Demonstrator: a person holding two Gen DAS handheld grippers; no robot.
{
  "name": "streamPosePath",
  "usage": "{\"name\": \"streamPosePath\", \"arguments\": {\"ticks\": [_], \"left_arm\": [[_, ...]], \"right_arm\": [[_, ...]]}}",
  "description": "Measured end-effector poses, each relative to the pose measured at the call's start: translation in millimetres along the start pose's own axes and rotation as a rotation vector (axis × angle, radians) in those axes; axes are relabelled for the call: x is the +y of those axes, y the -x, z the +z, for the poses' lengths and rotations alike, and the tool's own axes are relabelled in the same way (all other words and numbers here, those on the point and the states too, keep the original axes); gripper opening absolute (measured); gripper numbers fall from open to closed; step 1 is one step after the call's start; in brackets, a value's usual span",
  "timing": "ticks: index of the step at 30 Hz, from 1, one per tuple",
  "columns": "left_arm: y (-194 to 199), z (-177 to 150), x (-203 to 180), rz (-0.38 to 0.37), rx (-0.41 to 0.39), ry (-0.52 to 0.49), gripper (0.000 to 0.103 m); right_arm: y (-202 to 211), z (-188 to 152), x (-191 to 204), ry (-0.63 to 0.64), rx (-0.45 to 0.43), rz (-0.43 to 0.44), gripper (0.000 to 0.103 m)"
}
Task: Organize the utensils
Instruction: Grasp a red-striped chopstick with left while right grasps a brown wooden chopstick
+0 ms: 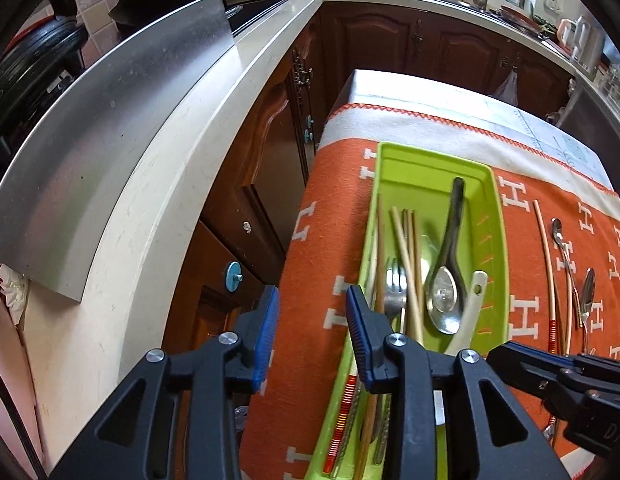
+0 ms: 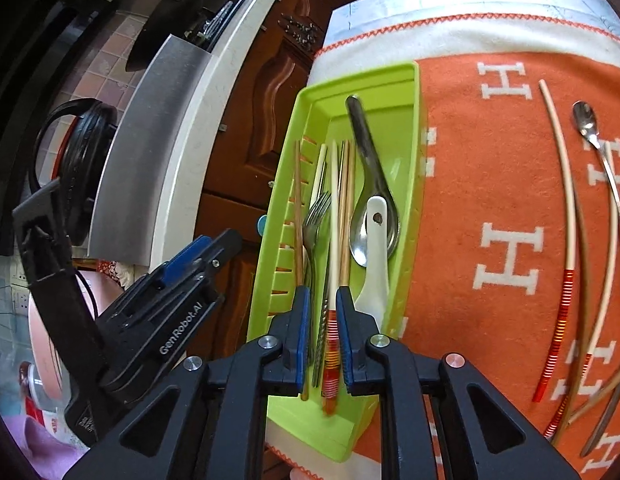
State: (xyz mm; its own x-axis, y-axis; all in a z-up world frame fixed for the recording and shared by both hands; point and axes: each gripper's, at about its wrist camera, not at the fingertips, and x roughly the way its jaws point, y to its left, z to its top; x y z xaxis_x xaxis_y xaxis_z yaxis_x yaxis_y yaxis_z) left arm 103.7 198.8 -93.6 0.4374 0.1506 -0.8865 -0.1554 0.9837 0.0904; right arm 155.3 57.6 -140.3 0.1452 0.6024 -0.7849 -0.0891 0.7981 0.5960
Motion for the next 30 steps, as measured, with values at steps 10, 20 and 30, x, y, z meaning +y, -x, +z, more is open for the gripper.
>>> {"name": "streamPosePath", "arguments": {"ticks": [10, 20, 30], "left_arm": [[27, -5, -37, -0.086, -0.02, -0.058, 0.033], [44, -19, -108, -0.223, 0.006, -0.162, 0.033], [25, -32, -173, -0.29, 0.085, -0.239, 0.033]], "right_arm": [[56, -18, -15, 0.105, -0.069, -0.115, 0.014], [139, -43, -77, 0.087, -0.173, -0.206, 0.014], [174, -69, -141, 0.031, -0.237, -0.282, 0.02]]}}
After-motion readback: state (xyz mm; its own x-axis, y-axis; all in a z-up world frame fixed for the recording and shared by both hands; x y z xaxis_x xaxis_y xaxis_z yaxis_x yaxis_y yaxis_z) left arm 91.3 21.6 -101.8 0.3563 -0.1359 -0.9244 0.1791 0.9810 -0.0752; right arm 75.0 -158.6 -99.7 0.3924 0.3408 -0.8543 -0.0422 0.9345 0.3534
